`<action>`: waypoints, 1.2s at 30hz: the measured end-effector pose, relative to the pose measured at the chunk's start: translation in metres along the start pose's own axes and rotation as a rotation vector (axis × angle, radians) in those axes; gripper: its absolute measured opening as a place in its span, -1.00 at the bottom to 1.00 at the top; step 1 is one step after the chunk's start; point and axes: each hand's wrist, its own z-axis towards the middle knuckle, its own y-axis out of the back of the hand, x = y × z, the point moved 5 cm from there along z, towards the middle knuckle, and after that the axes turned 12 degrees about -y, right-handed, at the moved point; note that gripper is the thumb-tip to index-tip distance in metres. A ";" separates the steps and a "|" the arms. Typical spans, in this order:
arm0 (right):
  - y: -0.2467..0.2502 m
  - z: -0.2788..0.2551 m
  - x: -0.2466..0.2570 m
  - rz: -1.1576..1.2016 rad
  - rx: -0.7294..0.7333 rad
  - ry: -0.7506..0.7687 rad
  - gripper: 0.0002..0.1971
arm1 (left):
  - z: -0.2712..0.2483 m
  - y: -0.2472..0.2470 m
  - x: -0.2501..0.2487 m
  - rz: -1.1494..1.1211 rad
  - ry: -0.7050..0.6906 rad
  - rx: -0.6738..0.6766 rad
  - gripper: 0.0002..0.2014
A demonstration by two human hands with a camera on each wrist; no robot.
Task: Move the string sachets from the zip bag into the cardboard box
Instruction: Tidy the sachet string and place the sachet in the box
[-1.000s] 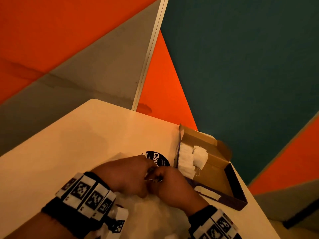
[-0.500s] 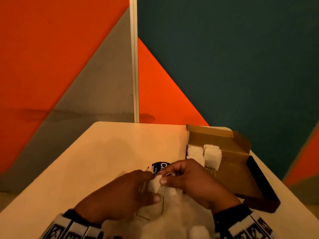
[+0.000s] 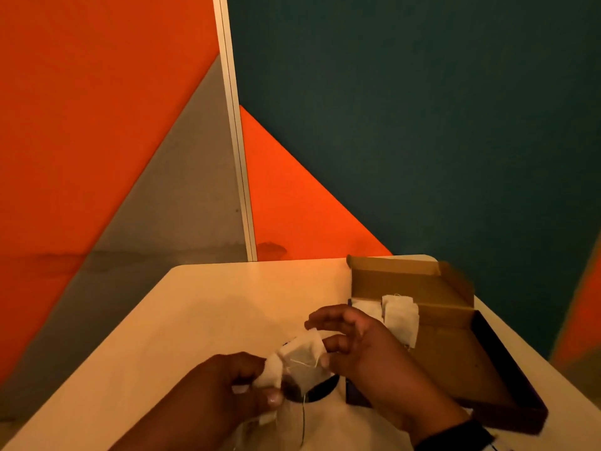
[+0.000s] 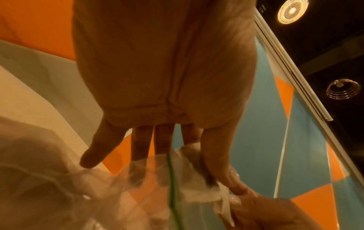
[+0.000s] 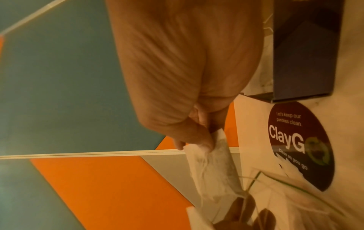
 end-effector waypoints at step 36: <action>0.001 0.000 0.011 0.335 -0.074 -0.051 -0.44 | 0.028 -0.020 -0.023 -0.668 0.051 -0.449 -0.65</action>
